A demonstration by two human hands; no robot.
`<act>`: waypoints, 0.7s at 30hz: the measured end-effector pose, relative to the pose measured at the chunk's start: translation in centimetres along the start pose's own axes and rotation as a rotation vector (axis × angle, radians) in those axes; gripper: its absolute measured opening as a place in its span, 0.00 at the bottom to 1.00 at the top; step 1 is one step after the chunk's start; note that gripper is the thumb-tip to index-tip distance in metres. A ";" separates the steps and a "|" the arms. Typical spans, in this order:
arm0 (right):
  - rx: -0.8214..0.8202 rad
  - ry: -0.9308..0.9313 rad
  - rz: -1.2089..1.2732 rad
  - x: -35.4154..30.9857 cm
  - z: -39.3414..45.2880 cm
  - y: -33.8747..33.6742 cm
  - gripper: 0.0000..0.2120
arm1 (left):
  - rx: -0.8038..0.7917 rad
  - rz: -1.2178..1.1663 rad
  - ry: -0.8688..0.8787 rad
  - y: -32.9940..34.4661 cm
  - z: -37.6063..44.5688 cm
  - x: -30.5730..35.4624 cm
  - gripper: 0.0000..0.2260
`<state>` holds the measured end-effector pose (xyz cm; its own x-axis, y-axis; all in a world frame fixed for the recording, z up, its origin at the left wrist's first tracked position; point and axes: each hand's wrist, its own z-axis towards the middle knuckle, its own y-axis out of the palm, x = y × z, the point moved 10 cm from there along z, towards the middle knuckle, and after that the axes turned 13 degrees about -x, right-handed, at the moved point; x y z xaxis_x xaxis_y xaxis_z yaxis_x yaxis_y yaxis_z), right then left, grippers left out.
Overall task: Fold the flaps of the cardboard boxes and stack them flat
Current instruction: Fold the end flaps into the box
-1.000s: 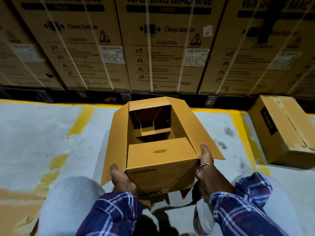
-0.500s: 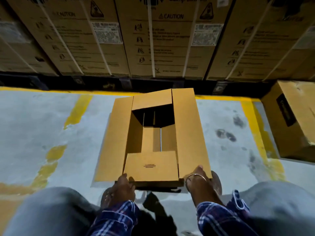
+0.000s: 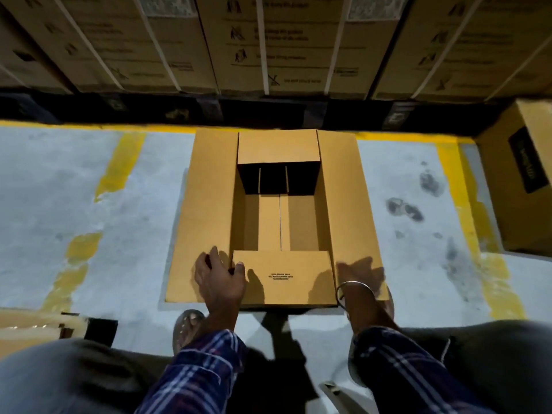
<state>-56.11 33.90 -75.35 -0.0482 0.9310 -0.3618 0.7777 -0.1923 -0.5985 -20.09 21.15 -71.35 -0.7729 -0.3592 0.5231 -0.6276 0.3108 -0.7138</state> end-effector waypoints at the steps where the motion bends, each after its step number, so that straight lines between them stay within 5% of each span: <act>1: -0.010 -0.002 -0.024 -0.5 0.2 0.3 0.34 | -0.025 0.043 0.015 0.5 0.8 -0.1 0.36; 7: -0.212 -0.074 0.005 -1.4 3.2 4.6 0.38 | -0.104 0.004 -0.107 1.4 4.9 -2.2 0.46; 15: -0.348 -0.167 0.232 -2.4 5.1 8.7 0.54 | -0.455 -0.526 -0.213 7.5 8.7 -3.0 0.44; 21: -0.385 -0.175 0.210 -2.6 6.4 9.2 0.59 | -0.485 -0.661 -0.260 9.1 8.9 -3.3 0.43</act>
<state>-52.86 27.70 -84.49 0.0557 0.8115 -0.5817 0.9561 -0.2113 -0.2032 -22.41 17.32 -83.68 -0.2254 -0.7706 0.5961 -0.9579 0.2870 0.0089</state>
